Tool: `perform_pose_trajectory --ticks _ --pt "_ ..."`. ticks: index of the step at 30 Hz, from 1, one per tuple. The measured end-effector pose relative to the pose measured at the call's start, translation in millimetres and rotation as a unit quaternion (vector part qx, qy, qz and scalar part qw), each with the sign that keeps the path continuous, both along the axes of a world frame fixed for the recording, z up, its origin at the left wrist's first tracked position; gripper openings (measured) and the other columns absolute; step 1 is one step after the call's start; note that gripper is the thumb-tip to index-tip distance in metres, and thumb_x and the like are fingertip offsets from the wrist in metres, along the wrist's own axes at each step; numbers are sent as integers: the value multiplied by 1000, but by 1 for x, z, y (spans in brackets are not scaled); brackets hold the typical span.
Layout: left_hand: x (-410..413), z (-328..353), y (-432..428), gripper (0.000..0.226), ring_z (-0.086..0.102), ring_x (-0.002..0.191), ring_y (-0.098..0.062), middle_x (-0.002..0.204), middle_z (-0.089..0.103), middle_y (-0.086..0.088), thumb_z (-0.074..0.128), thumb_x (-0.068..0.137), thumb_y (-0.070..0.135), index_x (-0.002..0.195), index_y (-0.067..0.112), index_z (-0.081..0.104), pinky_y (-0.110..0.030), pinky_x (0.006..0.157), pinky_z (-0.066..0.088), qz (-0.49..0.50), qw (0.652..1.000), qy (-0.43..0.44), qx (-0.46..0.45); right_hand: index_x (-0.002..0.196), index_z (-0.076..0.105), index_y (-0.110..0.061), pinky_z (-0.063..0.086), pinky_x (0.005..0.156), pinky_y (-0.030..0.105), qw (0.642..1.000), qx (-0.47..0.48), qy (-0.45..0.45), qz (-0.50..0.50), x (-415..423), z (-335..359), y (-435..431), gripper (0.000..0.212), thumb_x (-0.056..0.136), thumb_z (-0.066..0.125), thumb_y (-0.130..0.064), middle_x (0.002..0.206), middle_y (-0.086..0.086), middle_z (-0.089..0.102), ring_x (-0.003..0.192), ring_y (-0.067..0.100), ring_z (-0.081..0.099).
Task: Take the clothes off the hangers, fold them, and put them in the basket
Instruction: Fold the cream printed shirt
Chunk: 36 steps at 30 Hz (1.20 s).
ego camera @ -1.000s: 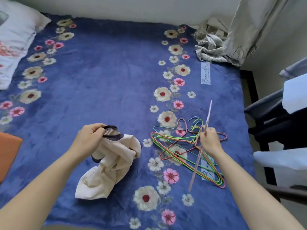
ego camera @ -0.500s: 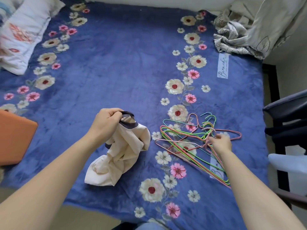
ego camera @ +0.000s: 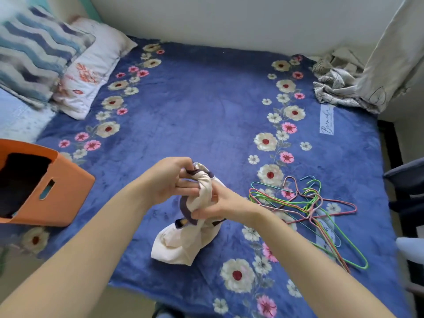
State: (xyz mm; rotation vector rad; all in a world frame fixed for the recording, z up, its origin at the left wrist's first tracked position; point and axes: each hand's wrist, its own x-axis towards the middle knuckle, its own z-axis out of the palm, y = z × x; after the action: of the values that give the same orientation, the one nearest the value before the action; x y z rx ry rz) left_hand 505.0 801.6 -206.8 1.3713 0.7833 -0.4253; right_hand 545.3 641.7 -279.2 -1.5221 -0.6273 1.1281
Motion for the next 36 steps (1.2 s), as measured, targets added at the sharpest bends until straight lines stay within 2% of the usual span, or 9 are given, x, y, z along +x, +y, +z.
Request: perform_pose_trajectory --ticks 5,10,15,20,22,27,31,34,36 --pt "-20 20 33 20 73 89 -26 102 73 -17 46 96 17 97 7 62 -29 74 59 -61 994 -71 -59 77 64 -26 47 59 30 962 -62 -106 -243 -31 17 51 10 78 61 -16 66 -6 62 61 6 54" --pt "-37 17 119 30 65 100 -17 114 70 -3 60 68 12 97 20 65 -28 81 50 -22 979 -176 105 70 53 -15 42 62 29 939 -80 -113 -314 -18 90 75 23 84 49 3 71 2 54 66 14 50" --pt "-49 8 156 75 40 131 -1 139 49 18 62 63 11 127 50 52 -30 101 37 -262 936 -227 59 66 44 -15 38 53 14 955 12 -43 -295 -25 172 113 31 84 42 10 43 -14 49 43 -1 50" --pt "-48 18 164 28 61 91 -6 96 69 12 58 91 5 107 25 70 -24 85 47 -271 926 -256 64 59 67 -15 49 65 21 928 162 10 -335 -28 217 135 34 77 43 2 67 3 60 65 15 59" --pt "-45 29 180 15 61 84 -11 88 68 5 61 87 14 93 22 73 -25 78 47 -248 934 -252 61 83 66 -8 50 78 29 929 166 -76 -321 -24 229 129 8 78 61 -6 88 14 60 82 22 60" --pt "-36 93 216 24 33 46 -12 48 37 6 56 63 21 43 24 44 -29 49 26 -118 954 -273 28 96 67 2 49 80 35 883 61 -237 -402 -14 237 86 21 76 65 5 94 20 65 86 26 64" --pt "-29 150 239 6 50 44 -11 52 53 1 61 60 18 54 19 60 -16 40 39 -188 925 -324 55 70 68 -16 40 54 26 897 -3 -203 -392 -8 240 47 15 69 70 -1 67 5 59 57 14 52" --pt "-16 176 250 7 57 50 -14 60 61 -1 72 55 20 61 20 68 -18 42 46 -235 910 -321 118 77 74 -16 49 61 18 924 -32 -186 -332 -2 239 39 27 53 85 -11 77 4 65 69 13 59" --pt "-11 191 255 24 68 64 -22 75 72 -6 83 57 19 79 17 74 -26 51 56 -304 892 -287 170 85 72 -14 49 64 18 914 -5 -204 -350 5 241 42 11 74 74 -13 79 1 66 71 11 60"
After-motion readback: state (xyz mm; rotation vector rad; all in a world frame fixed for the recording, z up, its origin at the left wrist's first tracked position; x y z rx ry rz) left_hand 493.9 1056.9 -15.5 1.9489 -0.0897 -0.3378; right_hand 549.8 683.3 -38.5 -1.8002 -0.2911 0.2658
